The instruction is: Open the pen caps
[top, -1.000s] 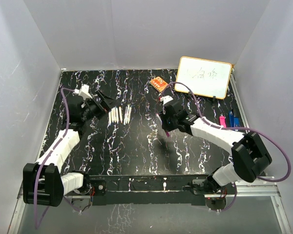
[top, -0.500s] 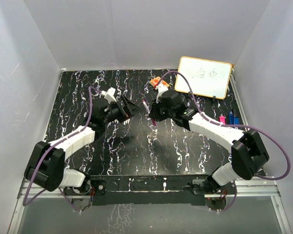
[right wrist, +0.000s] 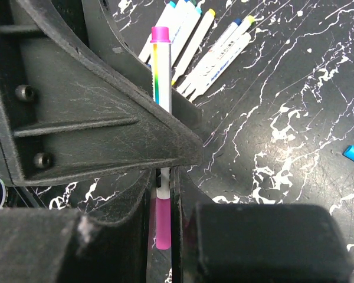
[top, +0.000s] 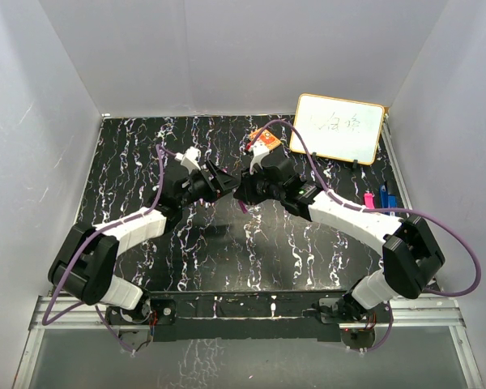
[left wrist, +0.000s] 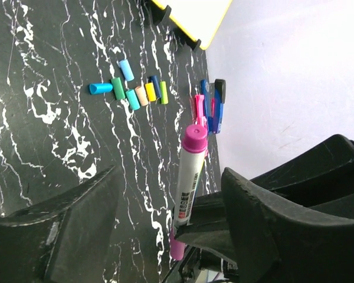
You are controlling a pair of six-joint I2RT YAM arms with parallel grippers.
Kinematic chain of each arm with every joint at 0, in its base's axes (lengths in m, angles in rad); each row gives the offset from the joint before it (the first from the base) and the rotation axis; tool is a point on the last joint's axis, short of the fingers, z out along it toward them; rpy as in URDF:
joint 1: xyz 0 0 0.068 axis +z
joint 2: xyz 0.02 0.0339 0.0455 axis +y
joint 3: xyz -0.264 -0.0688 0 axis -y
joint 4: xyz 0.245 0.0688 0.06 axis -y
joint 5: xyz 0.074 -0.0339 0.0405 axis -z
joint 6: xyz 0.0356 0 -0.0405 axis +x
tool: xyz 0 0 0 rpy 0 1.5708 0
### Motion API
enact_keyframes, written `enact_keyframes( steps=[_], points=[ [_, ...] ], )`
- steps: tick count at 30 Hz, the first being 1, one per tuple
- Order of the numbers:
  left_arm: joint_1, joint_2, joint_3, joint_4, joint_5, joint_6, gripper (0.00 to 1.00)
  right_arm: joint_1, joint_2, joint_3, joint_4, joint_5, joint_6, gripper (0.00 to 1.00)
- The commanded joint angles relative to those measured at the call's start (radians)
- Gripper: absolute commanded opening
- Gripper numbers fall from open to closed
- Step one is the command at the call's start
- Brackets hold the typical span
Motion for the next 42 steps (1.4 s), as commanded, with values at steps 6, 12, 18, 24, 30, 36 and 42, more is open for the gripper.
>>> enact_keyframes(
  steps=[6,12,18,24,30,36,42],
  points=[
    [-0.019,-0.043,-0.015,0.101,-0.059,-0.038,0.44,0.007,-0.025,0.034,0.088,0.011,0.039,0.00],
    [-0.023,-0.033,-0.012,0.107,-0.051,-0.041,0.16,0.007,-0.015,0.042,0.084,0.008,0.043,0.00],
    [-0.027,-0.032,-0.010,0.104,-0.058,-0.044,0.00,0.008,-0.018,0.044,0.072,0.008,0.037,0.00],
    [-0.028,-0.069,-0.008,0.055,-0.092,-0.025,0.00,0.008,-0.026,0.051,0.016,0.030,-0.001,0.53],
    [-0.028,-0.071,0.012,0.025,-0.101,-0.022,0.00,0.007,-0.038,0.028,-0.015,0.014,-0.015,0.55],
    [-0.028,-0.071,0.026,0.015,-0.098,-0.025,0.00,0.011,-0.037,0.006,-0.016,-0.012,-0.022,0.46],
    [-0.028,-0.072,0.030,0.010,-0.100,-0.030,0.00,0.015,-0.015,0.011,-0.017,-0.028,-0.025,0.38]
  ],
)
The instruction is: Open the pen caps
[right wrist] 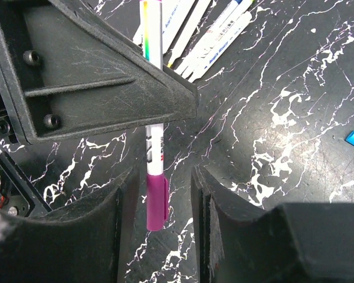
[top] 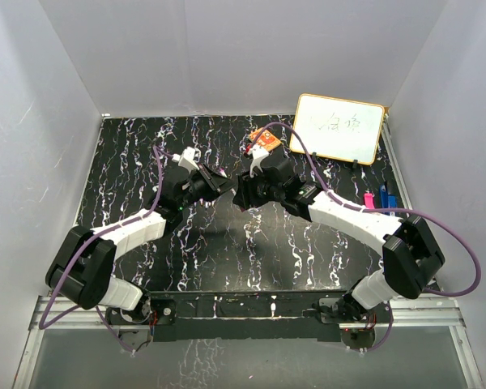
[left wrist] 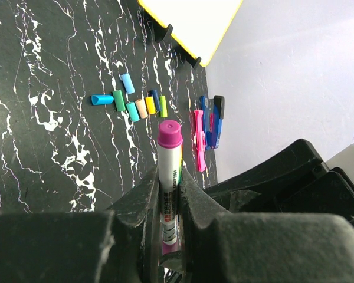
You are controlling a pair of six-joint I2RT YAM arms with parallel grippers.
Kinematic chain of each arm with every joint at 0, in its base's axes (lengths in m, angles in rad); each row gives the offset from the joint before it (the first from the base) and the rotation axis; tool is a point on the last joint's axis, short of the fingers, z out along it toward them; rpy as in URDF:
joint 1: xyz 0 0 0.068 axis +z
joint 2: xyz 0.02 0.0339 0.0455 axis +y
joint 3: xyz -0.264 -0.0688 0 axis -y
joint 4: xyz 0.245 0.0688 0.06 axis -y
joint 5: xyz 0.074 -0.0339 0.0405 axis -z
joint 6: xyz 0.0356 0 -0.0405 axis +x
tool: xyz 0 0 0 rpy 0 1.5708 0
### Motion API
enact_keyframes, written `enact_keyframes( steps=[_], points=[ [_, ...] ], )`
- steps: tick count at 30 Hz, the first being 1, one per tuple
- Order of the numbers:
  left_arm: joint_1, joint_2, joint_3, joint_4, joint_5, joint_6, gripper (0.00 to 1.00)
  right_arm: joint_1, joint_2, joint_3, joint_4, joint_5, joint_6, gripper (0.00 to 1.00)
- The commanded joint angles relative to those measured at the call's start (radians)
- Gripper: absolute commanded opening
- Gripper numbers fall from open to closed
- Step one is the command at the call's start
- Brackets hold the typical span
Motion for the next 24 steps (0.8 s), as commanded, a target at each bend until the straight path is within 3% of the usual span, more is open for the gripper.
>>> enact_keyframes(
  steps=[1,7,17,24],
  points=[
    [-0.005,-0.042,0.036,0.006,-0.006,0.005,0.00,0.010,-0.012,0.012,0.028,-0.021,-0.015,0.37],
    [-0.005,-0.041,0.036,0.006,-0.010,0.001,0.00,0.014,0.008,0.022,0.032,-0.034,-0.014,0.32],
    [-0.005,-0.041,0.032,0.004,-0.035,0.005,0.00,0.018,0.015,0.014,0.034,-0.030,-0.014,0.00],
    [-0.003,-0.069,0.071,-0.057,-0.147,0.028,0.00,0.021,0.013,-0.013,0.010,-0.020,-0.020,0.00]
  ],
)
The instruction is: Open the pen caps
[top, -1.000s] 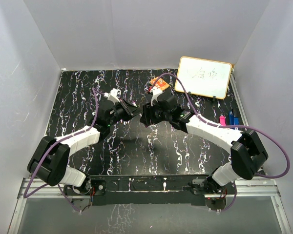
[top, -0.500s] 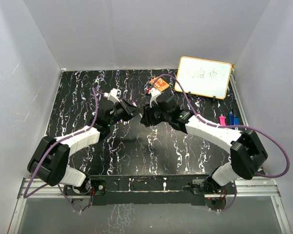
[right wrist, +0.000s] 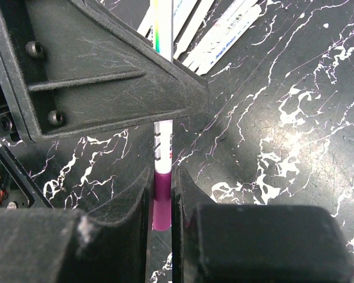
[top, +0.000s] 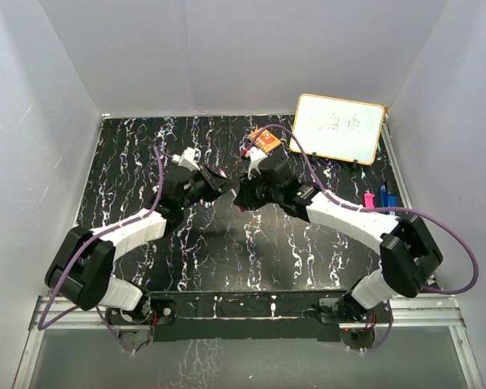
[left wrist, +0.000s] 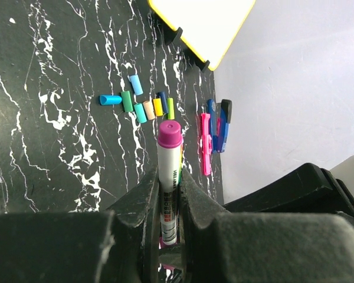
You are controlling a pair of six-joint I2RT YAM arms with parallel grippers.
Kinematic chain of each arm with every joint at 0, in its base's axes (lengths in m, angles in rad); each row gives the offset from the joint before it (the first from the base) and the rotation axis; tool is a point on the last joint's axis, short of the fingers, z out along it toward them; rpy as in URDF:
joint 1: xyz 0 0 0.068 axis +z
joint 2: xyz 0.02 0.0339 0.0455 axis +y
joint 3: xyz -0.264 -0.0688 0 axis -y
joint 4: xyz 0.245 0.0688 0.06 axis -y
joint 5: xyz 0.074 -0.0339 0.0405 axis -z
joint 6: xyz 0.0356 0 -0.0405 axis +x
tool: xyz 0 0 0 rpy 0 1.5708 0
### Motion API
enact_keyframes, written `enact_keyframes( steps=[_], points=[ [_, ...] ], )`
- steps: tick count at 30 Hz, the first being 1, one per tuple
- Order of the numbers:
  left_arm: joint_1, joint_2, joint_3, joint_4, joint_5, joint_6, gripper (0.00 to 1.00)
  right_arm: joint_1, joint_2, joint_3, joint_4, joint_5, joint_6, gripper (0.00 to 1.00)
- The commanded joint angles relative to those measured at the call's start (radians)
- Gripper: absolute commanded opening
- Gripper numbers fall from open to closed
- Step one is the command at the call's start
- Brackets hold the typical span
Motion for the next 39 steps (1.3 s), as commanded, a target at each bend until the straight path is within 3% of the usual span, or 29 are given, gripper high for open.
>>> enact_keyframes(
  steps=[1,6,17,24,33,39],
  points=[
    [0.001,-0.065,0.083,-0.050,-0.132,0.049,0.00,0.009,-0.001,-0.017,0.001,0.002,-0.015,0.00],
    [0.054,-0.011,0.189,-0.108,-0.192,0.117,0.00,0.008,-0.010,-0.056,-0.041,0.007,-0.024,0.00],
    [0.219,0.089,0.308,-0.122,-0.097,0.125,0.00,0.008,-0.095,-0.147,-0.092,0.065,-0.021,0.00],
    [0.273,0.110,0.403,-0.431,0.019,0.267,0.00,-0.008,-0.123,-0.094,-0.114,0.220,-0.018,0.00],
    [0.373,0.172,0.486,-0.788,0.026,0.495,0.00,-0.069,-0.055,-0.014,-0.132,0.235,-0.054,0.00],
    [0.418,0.234,0.511,-0.936,-0.106,0.606,0.00,-0.096,-0.049,-0.006,-0.131,0.232,-0.067,0.00]
  ],
)
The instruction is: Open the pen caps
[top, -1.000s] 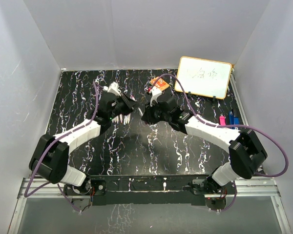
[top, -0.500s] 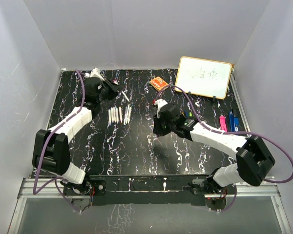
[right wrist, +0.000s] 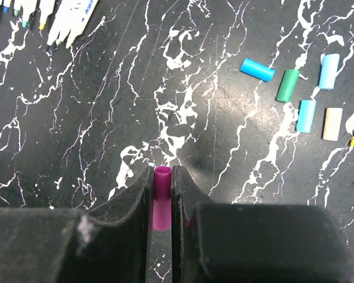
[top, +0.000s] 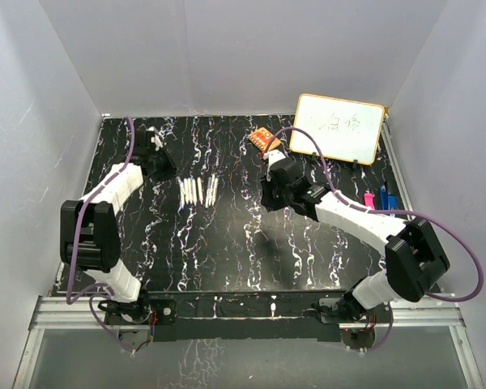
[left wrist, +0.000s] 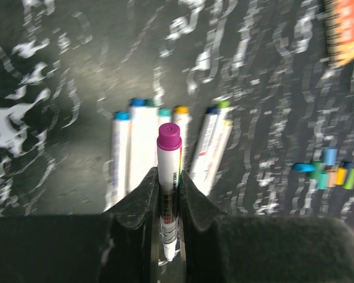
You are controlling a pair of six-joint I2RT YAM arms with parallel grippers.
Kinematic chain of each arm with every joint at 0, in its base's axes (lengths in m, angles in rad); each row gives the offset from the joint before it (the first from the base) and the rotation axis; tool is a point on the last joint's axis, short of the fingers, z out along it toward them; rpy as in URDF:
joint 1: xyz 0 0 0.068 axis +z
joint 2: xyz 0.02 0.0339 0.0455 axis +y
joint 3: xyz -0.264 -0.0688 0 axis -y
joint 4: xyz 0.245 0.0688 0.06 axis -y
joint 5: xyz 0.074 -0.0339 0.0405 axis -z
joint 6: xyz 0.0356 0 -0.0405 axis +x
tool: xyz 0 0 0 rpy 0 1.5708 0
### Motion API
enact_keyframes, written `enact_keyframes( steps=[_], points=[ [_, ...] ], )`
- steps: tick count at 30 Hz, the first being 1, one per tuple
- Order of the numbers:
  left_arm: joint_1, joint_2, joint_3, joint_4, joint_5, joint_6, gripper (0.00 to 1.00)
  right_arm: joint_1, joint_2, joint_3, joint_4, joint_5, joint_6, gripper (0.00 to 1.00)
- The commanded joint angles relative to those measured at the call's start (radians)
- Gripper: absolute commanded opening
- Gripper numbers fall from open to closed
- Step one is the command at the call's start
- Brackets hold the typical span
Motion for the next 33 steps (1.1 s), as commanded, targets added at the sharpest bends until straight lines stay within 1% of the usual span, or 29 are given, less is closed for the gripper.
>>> enact_keyframes(
  steps=[1,8,18,24,33],
  points=[
    [0.035,0.012,0.009,-0.152,-0.063,0.110,0.00,-0.021,-0.004,0.055,0.025,0.013,-0.022,0.00],
    [0.066,0.067,-0.012,-0.182,-0.071,0.143,0.00,-0.045,-0.002,0.044,0.023,0.005,-0.032,0.00],
    [0.075,0.114,-0.040,-0.148,-0.093,0.142,0.00,-0.063,0.018,0.035,0.040,-0.001,-0.031,0.00],
    [0.074,0.144,-0.050,-0.124,-0.066,0.136,0.06,-0.071,0.023,0.035,0.041,-0.005,-0.030,0.00],
    [0.075,0.169,-0.070,-0.085,-0.047,0.124,0.11,-0.077,0.020,0.028,0.042,-0.009,-0.029,0.00]
  ],
)
